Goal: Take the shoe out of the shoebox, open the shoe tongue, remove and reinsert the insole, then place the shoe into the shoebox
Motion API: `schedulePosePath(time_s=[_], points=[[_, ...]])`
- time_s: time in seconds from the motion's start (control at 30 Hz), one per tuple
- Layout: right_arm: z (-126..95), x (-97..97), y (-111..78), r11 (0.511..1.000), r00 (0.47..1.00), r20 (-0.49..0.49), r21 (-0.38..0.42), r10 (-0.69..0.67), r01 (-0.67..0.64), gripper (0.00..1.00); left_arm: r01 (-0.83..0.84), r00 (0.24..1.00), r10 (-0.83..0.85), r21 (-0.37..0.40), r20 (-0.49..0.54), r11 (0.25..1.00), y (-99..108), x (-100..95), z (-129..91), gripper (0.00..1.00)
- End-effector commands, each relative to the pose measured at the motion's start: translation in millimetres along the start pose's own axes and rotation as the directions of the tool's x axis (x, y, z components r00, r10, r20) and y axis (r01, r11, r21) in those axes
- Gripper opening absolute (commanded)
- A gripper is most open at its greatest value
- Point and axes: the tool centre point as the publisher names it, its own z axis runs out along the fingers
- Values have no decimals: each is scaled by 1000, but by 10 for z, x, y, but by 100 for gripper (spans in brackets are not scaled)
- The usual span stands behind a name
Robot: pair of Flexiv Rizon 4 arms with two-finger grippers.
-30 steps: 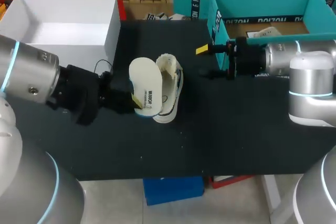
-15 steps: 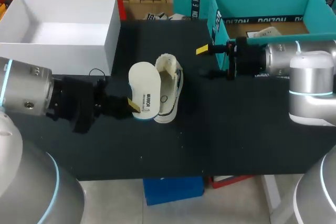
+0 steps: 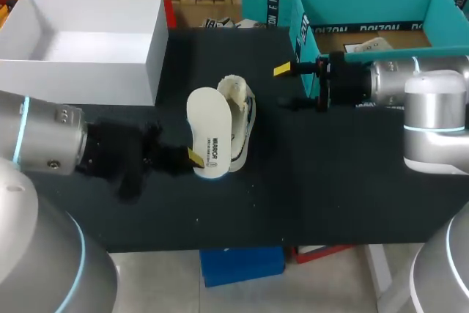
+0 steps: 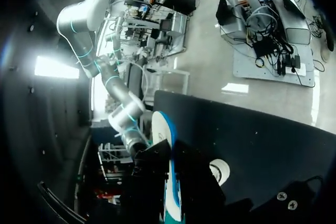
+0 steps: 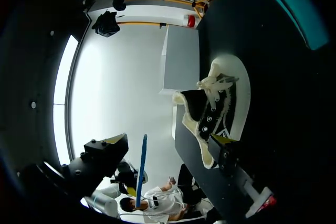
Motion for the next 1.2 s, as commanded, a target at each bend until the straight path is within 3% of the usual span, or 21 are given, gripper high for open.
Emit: schedulePosePath(time_s=[0.03, 0.3, 0.57, 0.83, 1.2], points=[[12, -4, -6, 1000, 1000, 1, -3, 0, 0, 100, -38, 997, 42, -70, 58, 997, -62, 201, 149, 0], [12, -4, -6, 1000, 1000, 1, -3, 0, 0, 100, -130, 981, 149, -149, 125, 980, 62, 539, 139, 0], [12, -4, -6, 1000, 1000, 1, -3, 0, 0, 100, -260, 949, 282, -159, 139, 953, 233, 623, 220, 0], [12, -4, -6, 1000, 1000, 1, -3, 0, 0, 100, -249, 955, 270, -156, 125, 956, 431, 737, 442, 0], [12, -4, -6, 1000, 1000, 1, -3, 0, 0, 100, -269, 955, 285, -155, 87, 951, 742, 733, 619, 0]])
